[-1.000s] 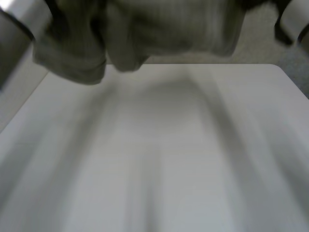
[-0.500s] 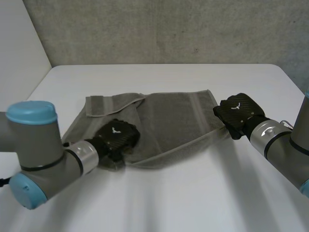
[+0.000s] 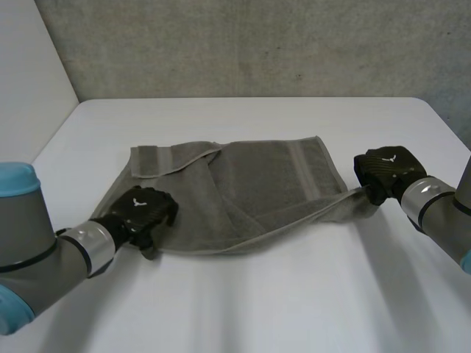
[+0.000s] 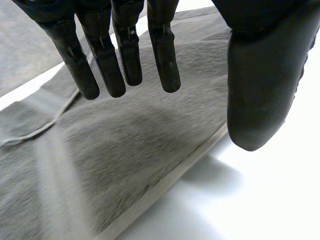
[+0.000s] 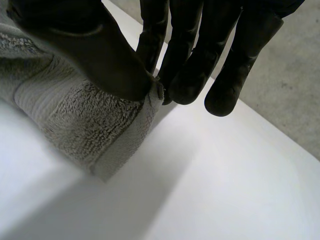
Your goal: Fold the towel.
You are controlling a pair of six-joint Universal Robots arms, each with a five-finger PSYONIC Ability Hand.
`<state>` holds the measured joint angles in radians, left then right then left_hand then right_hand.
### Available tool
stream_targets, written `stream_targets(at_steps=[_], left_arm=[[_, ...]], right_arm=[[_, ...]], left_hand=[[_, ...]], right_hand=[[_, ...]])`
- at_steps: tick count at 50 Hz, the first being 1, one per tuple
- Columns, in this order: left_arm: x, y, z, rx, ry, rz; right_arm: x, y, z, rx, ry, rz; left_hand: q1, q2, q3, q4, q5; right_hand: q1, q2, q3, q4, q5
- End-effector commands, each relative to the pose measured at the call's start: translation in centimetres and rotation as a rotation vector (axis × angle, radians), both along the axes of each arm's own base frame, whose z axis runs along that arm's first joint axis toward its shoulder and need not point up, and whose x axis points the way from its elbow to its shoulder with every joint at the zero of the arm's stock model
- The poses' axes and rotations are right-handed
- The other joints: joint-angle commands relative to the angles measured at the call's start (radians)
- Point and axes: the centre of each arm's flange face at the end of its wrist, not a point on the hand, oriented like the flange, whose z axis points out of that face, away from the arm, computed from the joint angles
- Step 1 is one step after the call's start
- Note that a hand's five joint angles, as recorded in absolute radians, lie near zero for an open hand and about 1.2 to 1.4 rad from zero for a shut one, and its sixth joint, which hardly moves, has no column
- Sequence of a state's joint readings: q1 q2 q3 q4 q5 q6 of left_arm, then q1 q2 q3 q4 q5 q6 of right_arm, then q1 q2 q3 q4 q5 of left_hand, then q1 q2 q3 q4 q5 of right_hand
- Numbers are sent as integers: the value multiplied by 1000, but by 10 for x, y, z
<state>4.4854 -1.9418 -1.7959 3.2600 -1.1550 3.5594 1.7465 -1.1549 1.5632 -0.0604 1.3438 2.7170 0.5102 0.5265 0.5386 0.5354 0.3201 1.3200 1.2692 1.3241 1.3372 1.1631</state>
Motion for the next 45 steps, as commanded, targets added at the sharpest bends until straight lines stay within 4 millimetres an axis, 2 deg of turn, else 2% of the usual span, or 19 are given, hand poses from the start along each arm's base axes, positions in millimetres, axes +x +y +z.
stream_targets(at_steps=[1, 3, 10, 26, 36, 45], left_arm=[[32, -30, 1, -32, 0, 115], [49, -41, 1, -35, -5, 171], [72, -56, -2, -26, 2, 235], [70, -55, -7, -6, 20, 199], [71, -58, -19, 28, 13, 204], [71, -60, -28, -2, -71, 161]], right_arm=[[-4, -3, -5, 14, 6, -10], [-4, -3, -5, 14, 6, -9], [-2, -1, -6, 18, 7, -2], [-1, 0, -7, 21, 7, 2], [-1, 0, -7, 20, 6, 2], [-1, 0, -7, 21, 7, 1]], left_hand=[[-21, -37, -49, -46, -5], [-21, -37, -49, -46, -5], [-21, -37, -49, -46, -5], [-3, -19, -31, -28, 12], [-3, -19, -31, -28, 12], [-9, -25, -37, -34, 7]], right_hand=[[76, 127, 72, 59, 59], [76, 127, 72, 59, 59], [76, 127, 72, 59, 59], [76, 127, 72, 59, 59], [76, 127, 72, 59, 59], [76, 127, 72, 59, 59]])
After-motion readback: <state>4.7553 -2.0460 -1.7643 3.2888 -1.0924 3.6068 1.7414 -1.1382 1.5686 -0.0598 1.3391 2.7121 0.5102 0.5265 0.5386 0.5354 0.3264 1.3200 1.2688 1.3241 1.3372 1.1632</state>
